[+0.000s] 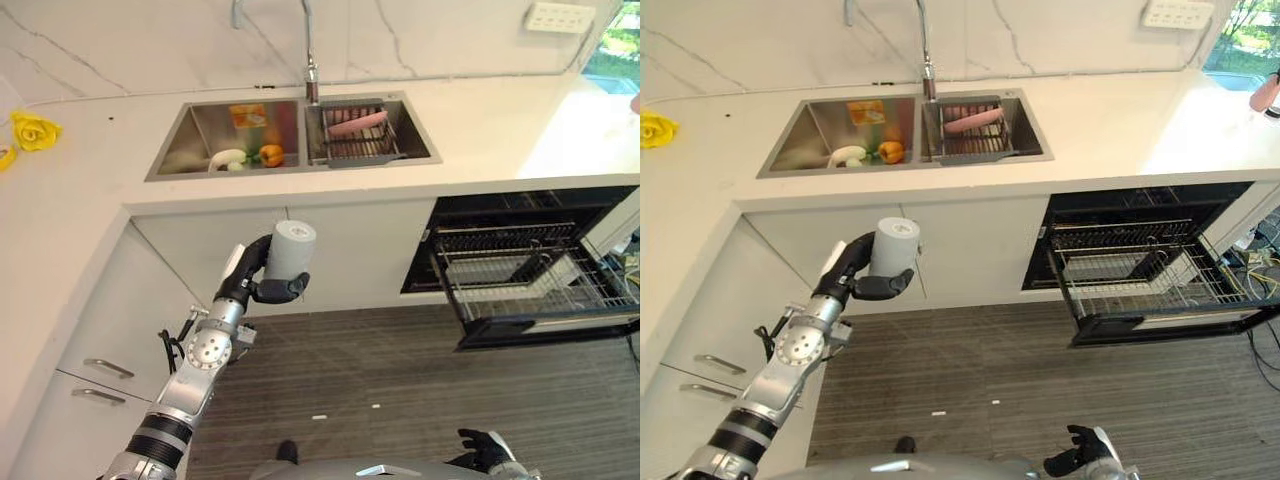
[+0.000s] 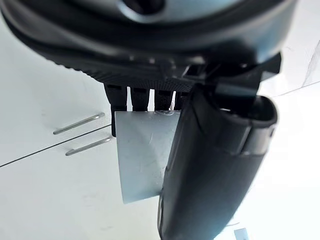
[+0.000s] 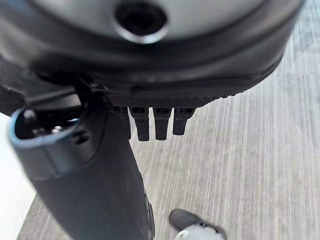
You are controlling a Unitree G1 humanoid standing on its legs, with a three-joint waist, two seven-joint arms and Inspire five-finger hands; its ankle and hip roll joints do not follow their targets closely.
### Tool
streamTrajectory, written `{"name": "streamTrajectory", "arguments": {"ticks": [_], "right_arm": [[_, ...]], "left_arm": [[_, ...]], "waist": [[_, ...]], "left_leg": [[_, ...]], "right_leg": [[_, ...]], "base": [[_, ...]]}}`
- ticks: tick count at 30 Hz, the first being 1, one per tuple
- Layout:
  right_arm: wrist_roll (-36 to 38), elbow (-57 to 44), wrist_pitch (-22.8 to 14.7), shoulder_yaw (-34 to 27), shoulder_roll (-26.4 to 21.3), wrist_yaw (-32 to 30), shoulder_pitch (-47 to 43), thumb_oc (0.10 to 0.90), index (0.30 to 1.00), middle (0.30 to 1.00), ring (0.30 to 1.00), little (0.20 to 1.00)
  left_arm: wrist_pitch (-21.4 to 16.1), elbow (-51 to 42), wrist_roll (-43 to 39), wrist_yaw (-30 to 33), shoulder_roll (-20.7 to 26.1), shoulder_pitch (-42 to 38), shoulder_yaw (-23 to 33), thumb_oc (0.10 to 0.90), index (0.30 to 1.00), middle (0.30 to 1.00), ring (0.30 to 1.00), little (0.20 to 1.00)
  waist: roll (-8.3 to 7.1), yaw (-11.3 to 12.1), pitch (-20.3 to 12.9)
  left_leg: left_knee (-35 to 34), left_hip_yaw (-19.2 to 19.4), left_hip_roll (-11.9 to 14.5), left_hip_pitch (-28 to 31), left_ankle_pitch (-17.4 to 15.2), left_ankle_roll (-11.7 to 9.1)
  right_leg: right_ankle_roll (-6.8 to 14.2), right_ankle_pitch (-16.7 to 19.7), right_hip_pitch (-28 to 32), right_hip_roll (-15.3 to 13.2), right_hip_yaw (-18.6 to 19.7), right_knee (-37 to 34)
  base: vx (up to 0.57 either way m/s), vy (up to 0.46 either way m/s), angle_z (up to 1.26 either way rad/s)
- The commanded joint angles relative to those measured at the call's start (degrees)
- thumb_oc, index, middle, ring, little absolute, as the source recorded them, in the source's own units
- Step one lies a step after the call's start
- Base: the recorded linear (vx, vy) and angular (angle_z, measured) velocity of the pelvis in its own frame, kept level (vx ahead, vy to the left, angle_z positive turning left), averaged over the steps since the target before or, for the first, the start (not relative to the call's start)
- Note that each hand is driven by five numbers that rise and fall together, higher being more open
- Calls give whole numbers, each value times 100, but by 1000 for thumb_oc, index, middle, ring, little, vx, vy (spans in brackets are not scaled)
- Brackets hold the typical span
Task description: Place the dishes in the dishwasher.
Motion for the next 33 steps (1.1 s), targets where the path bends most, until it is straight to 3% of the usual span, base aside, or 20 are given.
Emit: {"name": "streamTrajectory", "arguments": {"ticks": [1,5,6,8,15,18,21,24,25,28,30,31,33], "right_arm": [[467,-1389,-424,-124,-140,-266,-445,800,900,900,900,900],[320,-2547,-528,-151,-357,-297,-374,800,900,900,900,900],[224,-3184,-646,-215,-509,-396,-380,800,900,900,900,900],[136,-3784,-723,-308,-616,-454,-402,800,900,900,900,900],[-73,-5396,-979,-720,-885,-560,-102,800,900,900,900,900],[27,-5986,-1131,-713,-1017,-418,-81,800,900,900,900,900],[133,-6298,-1207,-714,-1065,-368,-41,800,900,900,900,900],[176,-6497,-1232,-672,-1126,-311,2,800,900,900,900,900],[157,-6492,-1223,-663,-1140,-315,19,800,900,900,900,900],[172,-6506,-1257,-627,-1161,-282,2,800,900,900,900,900],[168,-6412,-1256,-596,-1165,-286,-25,800,900,900,900,900],[168,-6342,-1246,-570,-1142,-301,-57,800,900,900,900,900],[152,-6261,-1217,-556,-1131,-342,-125,800,900,900,900,900]], "left_arm": [[-650,-1118,-38,37,274,-457,431,400,300,300,300,300],[-687,-1145,-36,66,228,-442,464,400,300,300,300,300],[-729,-1190,-18,97,220,-488,481,400,300,300,300,300],[-746,-1207,-6,152,195,-556,504,400,300,300,300,300],[-827,-1248,69,223,123,-617,605,400,300,300,300,300],[-831,-1264,9,279,80,-558,700,400,300,300,300,300],[-825,-1214,-23,367,42,-588,713,400,300,300,300,300],[-827,-1136,-91,535,-57,-630,721,400,300,300,300,300],[-832,-1130,-90,558,-72,-623,725,400,300,300,300,300],[-873,-1221,-47,577,-82,-544,767,400,300,300,300,300],[-903,-1246,-36,600,-87,-493,800,400,300,300,300,300],[-916,-1274,-46,612,-93,-438,825,400,300,300,300,300],[-923,-1269,-146,569,-93,-446,817,400,300,300,300,300]], "waist": [[-58,186,40],[-43,130,37],[-37,76,19],[-15,22,40],[-113,-125,-117],[-131,-136,-177],[-156,-106,-122],[-186,-102,-67],[-169,-90,-60],[-192,15,-49],[-226,61,-52],[-250,147,-25],[-245,220,56]], "left_leg": [[318,529,77,116,-601,261],[166,882,78,312,-630,280],[63,1122,115,484,-711,285],[-4,1278,156,629,-764,283],[242,1367,218,923,-1008,168],[966,1361,567,926,-866,-31],[1887,1173,843,621,-514,-175],[2395,828,829,367,-186,-253],[2364,672,796,314,-120,-259],[1991,79,423,54,-457,-141],[1783,-60,355,-55,-568,-146],[1359,-252,303,-283,-661,-158],[1155,-385,226,-527,-432,-211]], "right_leg": [[471,904,-510,-397,-841,222],[444,919,-599,-410,-1271,5],[499,1023,-687,-428,-1546,-282],[572,1208,-868,-434,-1613,-463],[561,1359,-580,-210,-1199,-986],[355,1197,-345,153,-976,-1029],[116,980,-188,339,-937,-946],[-39,836,-97,434,-932,-913],[-52,791,-73,448,-921,-919],[-7,738,1,402,-806,-1000],[34,711,40,335,-775,-1034],[85,692,126,251,-739,-1079],[104,663,225,226,-735,-1071]], "base": [[-11,201,-205],[40,68,-104],[136,-29,-39],[155,-58,-99],[207,-150,-47],[223,-288,-57],[150,-242,-28],[101,-145,-2],[91,-45,2],[82,26,-4],[93,70,-5],[100,92,-9],[89,109,-5]]}}
